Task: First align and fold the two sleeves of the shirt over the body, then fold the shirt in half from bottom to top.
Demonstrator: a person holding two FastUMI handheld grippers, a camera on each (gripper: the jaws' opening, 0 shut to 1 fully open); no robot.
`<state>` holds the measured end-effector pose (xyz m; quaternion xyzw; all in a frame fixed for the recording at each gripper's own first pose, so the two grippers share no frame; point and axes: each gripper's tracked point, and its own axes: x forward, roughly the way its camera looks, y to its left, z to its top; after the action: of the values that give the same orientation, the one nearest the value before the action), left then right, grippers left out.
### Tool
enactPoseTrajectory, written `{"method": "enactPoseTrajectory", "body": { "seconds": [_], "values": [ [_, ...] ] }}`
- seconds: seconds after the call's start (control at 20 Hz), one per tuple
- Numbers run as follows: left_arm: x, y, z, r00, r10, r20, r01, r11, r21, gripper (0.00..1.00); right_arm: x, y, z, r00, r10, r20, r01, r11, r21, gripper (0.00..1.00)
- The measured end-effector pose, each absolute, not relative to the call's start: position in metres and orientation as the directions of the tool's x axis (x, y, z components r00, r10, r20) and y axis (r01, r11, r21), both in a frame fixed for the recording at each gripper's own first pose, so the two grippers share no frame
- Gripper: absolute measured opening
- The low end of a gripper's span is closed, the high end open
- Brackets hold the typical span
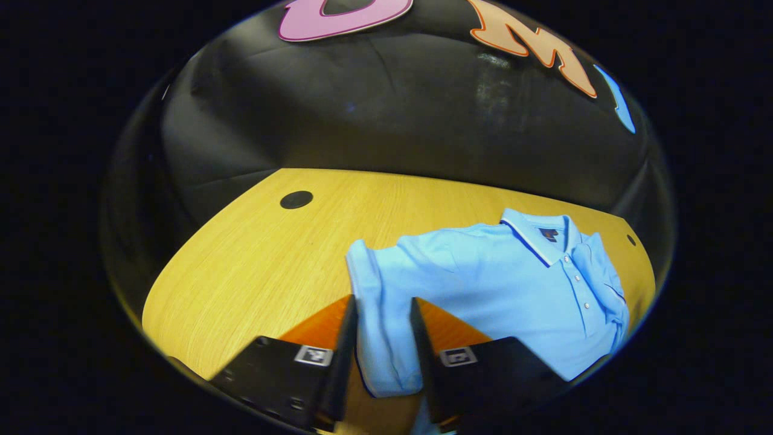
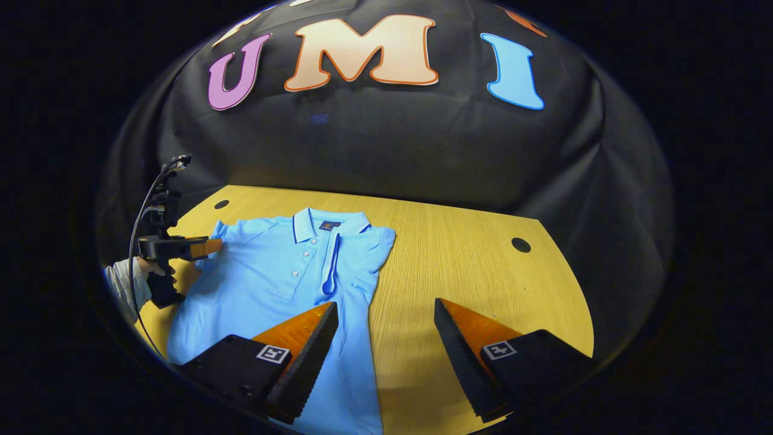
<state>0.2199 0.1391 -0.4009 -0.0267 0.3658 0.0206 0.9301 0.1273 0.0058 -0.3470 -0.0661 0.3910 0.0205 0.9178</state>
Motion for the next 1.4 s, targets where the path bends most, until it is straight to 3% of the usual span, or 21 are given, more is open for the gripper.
{"method": "enactPoseTrajectory", "body": {
  "seconds": [0.1,0.2,0.6,0.75,0.9,1.15,1.25,1.4],
  "values": [
    [0.224,0.133,-0.399,0.74,-0.006,-0.673,-0.057,0.996,-0.072,0.16,0.123,0.005,-0.345,0.695,-0.011,-0.719,-0.091,0.991,-0.103,1.0],
    [0.226,0.129,-0.398,0.737,0.006,-0.676,-0.086,0.993,-0.086,0.0,0.118,0.001,-0.344,0.696,-0.022,-0.718,-0.095,0.988,-0.122,1.0],
    [0.247,0.028,-0.344,0.778,-0.177,-0.603,0.109,0.983,-0.148,0.0,0.104,-0.004,-0.335,0.703,-0.028,-0.711,-0.055,0.994,-0.093,1.0],
    [0.244,-0.006,-0.347,0.758,-0.223,-0.613,0.15,0.974,-0.169,0.0,0.103,0.0,-0.332,0.709,-0.027,-0.704,-0.05,0.995,-0.089,1.0],
    [0.247,-0.016,-0.358,0.759,-0.198,-0.62,0.15,0.98,-0.129,0.0,0.101,0.007,-0.334,0.708,-0.026,-0.706,-0.043,0.996,-0.08,1.0],
    [0.239,-0.041,-0.373,0.719,-0.279,-0.636,0.223,0.96,-0.169,0.0,0.096,0.018,-0.338,0.707,-0.038,-0.706,-0.024,0.997,-0.077,1.0],
    [0.228,-0.046,-0.365,0.712,-0.319,-0.625,0.241,0.948,-0.209,0.14,0.093,0.02,-0.334,0.723,-0.042,-0.689,-0.013,0.997,-0.073,1.0],
    [0.209,-0.03,-0.336,0.763,-0.288,-0.578,0.222,0.957,-0.184,0.98,0.075,0.024,-0.322,0.745,-0.018,-0.667,-0.028,0.998,-0.058,1.0]
  ]
}}
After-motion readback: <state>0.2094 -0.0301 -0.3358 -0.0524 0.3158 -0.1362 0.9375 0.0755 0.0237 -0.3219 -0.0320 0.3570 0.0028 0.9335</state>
